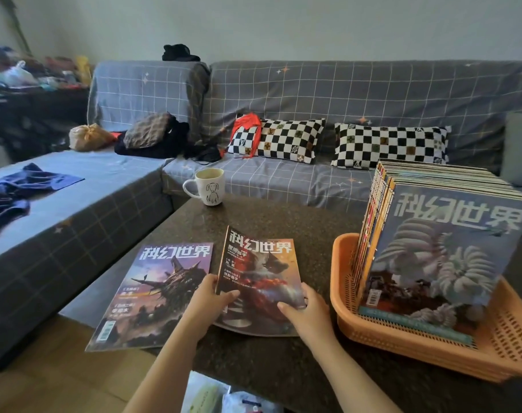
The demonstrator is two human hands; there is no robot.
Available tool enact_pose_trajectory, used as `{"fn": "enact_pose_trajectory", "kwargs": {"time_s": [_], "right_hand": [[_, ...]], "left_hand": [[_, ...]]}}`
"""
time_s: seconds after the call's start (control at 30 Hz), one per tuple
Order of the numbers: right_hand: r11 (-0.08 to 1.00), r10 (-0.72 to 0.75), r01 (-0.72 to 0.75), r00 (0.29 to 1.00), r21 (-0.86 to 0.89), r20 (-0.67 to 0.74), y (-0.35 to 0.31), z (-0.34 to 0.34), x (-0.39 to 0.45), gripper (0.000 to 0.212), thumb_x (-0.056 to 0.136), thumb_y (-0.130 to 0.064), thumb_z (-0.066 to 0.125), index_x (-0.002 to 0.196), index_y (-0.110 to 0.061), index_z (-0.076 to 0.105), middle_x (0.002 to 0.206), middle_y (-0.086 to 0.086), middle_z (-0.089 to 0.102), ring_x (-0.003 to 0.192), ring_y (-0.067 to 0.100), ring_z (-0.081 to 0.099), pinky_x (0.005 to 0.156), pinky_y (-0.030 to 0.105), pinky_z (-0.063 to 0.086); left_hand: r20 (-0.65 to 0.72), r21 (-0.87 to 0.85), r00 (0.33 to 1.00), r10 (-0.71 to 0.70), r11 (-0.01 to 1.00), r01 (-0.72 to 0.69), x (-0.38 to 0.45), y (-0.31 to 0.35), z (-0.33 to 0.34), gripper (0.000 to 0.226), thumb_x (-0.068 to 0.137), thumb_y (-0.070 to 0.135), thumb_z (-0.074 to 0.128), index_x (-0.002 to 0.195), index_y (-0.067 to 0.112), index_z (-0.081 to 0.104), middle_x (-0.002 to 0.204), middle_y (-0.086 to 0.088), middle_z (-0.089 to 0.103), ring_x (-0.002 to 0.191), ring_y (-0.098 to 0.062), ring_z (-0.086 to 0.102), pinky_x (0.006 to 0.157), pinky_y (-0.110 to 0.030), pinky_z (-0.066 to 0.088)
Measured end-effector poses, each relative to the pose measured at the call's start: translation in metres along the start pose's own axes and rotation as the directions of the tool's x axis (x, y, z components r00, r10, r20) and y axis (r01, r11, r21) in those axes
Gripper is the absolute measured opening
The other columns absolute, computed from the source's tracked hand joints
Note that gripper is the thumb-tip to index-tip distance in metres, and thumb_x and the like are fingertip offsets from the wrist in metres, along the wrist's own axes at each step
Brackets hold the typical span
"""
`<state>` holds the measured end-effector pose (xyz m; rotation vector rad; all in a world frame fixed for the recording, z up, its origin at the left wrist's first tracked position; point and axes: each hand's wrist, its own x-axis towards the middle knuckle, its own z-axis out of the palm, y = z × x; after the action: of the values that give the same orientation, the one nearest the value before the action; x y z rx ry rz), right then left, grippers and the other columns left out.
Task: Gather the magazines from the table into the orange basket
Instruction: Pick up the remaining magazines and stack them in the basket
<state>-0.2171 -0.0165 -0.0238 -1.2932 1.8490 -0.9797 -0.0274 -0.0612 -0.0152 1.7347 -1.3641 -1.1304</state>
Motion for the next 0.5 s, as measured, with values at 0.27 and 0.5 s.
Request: {"fn": "enact_pose_trajectory", "kwargs": {"time_s": [0.27, 0.5], "right_hand": [[0.979, 0.098, -0.123, 0.982, 0.16, 0.159, -0.013, -0.003, -0.025, 0.062, 0.081, -0.038, 0.069, 0.136, -0.018, 0.047, 0.134, 0.002, 0.054, 0.121, 0.021, 0.052, 0.101, 0.037, 0.044], [0.868, -0.06, -0.08, 0.963, 0.49, 0.264, -0.047, -0.034, -0.052, 0.025, 0.082, -0.02, 0.071, 0.105, -0.016, 0.062, 0.101, 0.004, 0.07, 0.092, 0.019, 0.068, 0.081, 0.033, 0.056]], "left_hand": [[-0.133, -0.232, 0.977, 0.166, 0.953, -0.193, -0.058, -0.014, -0.036, 0.022, 0.09, 0.013, 0.066, 0.1, 0.028, 0.054, 0.101, 0.0, 0.069, 0.089, -0.018, 0.069, 0.08, -0.036, 0.057], [-0.184, -0.313, 0.952, 0.245, 0.904, -0.293, -0.095, 0.007, -0.067, 0.024, 0.09, 0.015, 0.065, 0.11, 0.02, 0.055, 0.103, -0.009, 0.07, 0.086, -0.024, 0.071, 0.071, -0.034, 0.056]]}}
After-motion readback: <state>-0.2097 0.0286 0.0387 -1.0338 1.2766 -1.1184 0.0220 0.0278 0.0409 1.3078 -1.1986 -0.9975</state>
